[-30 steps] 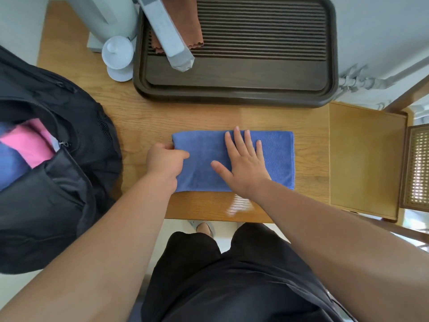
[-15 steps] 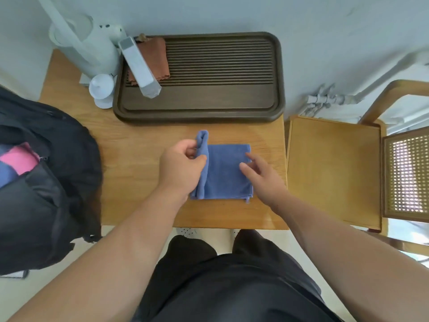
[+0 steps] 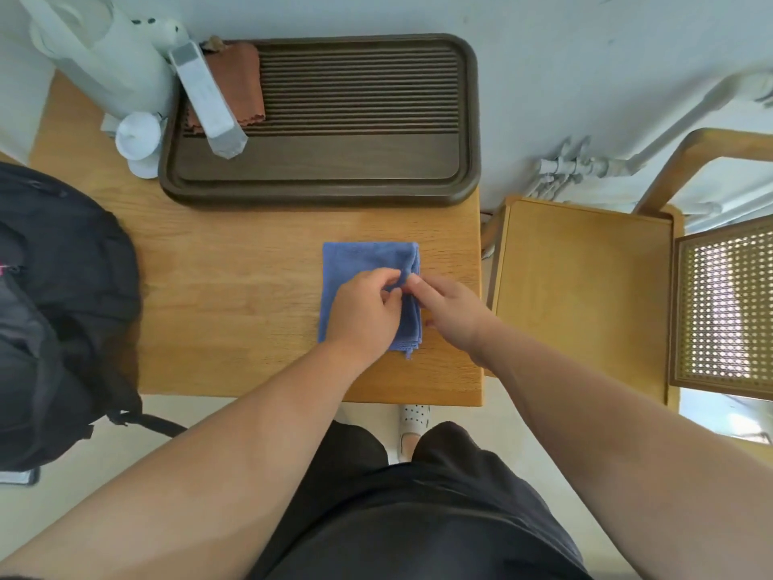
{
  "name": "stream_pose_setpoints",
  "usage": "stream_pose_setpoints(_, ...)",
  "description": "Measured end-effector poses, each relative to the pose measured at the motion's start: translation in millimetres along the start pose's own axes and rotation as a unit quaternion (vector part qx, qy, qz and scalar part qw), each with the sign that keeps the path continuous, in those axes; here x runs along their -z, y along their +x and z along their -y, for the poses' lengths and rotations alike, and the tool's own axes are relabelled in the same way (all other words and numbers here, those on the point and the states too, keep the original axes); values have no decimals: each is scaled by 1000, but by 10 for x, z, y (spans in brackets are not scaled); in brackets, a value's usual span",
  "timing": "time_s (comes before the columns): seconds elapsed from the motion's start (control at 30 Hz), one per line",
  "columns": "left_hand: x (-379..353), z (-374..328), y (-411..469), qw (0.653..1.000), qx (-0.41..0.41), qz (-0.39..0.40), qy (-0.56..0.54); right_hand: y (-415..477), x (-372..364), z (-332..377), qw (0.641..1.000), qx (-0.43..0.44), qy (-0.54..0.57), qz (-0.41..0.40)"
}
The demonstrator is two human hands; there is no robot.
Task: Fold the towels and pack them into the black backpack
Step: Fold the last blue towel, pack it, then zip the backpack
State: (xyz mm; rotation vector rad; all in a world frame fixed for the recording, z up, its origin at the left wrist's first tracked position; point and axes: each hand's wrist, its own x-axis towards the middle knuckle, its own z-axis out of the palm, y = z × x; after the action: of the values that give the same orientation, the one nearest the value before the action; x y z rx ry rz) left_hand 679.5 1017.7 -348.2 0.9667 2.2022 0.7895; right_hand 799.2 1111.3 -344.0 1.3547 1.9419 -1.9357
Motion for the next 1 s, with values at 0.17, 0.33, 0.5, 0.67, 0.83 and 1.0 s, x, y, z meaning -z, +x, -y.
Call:
stream_pose_setpoints(0.17,158,251,-103,975,-55,-43,210,33,-20,54,971,47,-212,-99)
stream_pose_setpoints(0.33,99,569,-228,919,-10,84,384,174,-21,172,802,218,-556,-25)
stream_pose_setpoints(0.5,150,867,-232,908,-6,144,393,328,-29,15,743,113,-656,72)
stream_pose_setpoints(0.67,326,944,-133,911,-67,153,376,247,-173,-8,746,114,-656,13)
stream_pose_setpoints(0.83,628,920,-115,943,-75,36,323,14,-319,254,743,67,-666,18)
stream_pose_setpoints(1.0,748,845,-55,963,3,29,267,77,-301,527,796,92,-599,-11)
